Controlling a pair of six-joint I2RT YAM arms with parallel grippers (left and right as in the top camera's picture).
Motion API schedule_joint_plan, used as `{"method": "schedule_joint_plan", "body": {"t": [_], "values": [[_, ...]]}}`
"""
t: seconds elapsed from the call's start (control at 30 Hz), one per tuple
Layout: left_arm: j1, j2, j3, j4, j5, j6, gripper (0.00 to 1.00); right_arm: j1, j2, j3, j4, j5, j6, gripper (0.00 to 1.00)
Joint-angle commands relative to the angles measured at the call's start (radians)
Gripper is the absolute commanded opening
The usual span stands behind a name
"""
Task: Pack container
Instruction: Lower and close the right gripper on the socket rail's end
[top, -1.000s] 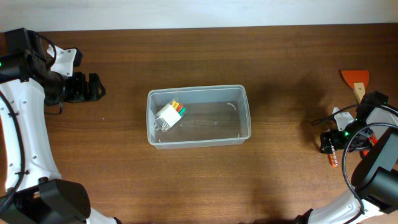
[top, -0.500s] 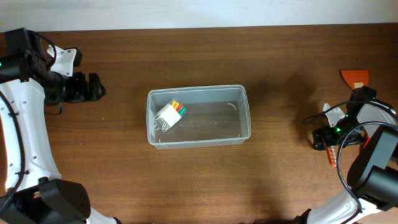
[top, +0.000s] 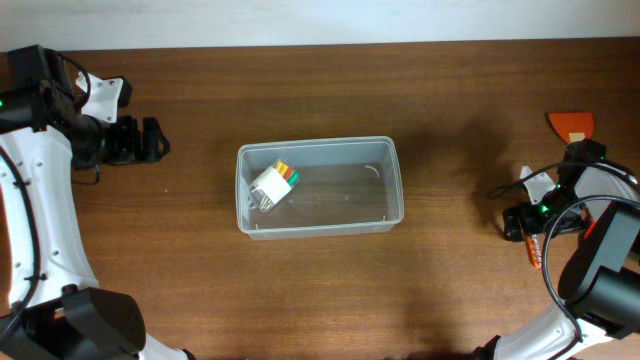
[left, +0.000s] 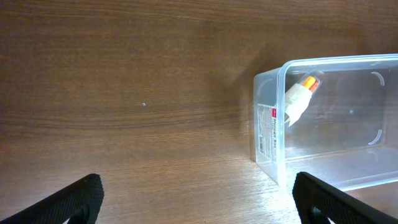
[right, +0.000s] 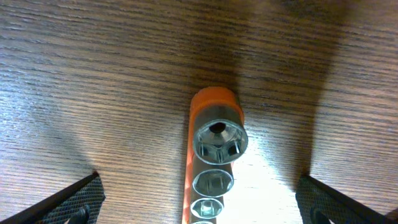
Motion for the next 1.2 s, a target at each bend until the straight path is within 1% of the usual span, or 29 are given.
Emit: {"method": "schedule_joint_plan", "body": {"t": [0.0,0.1,0.13,0.47,0.57,0.77,0.87,0.93,1.17], "values": [[0.005,0.005,0.021,0.002,0.015,-0.010,0.99,-0.005,0.023,-0.014,-0.002,0.013,0.015,0.92],[0.005,0.005,0.021,0.002,0.015,-0.010,0.99,-0.005,0.023,-0.014,-0.002,0.013,0.015,0.59],[0.005,0.005,0.021,0.002,0.015,-0.010,0.99,-0.005,0.023,-0.014,-0.002,0.013,0.015,0.56],[0.005,0.005,0.021,0.002,0.015,-0.010,0.99,-0.005,0.023,-0.014,-0.005,0.024,0.016,0.56],[0.005,0.005,0.021,0.002,0.015,-0.010,0.99,-0.005,0.023,-0.014,-0.005,0.056,0.041,0.53],[0.005,0.005,0.021,0.002,0.015,-0.010,0.99,-0.005,0.023,-0.014,-0.005,0.068,0.064,0.53],[0.005,0.005,0.021,0.002,0.015,-0.010,0.99,-0.005,0.023,-0.014,-0.004,0.069,0.081,0.49],[0.005,0.005,0.021,0.002,0.015,-0.010,0.99,-0.005,0.023,-0.014,-0.005,0.068,0.083,0.39],[0.005,0.005,0.021,0.002,0.015,-0.010,0.99,-0.005,0.023,-0.014,0.000,0.068,0.083,0.39]]}}
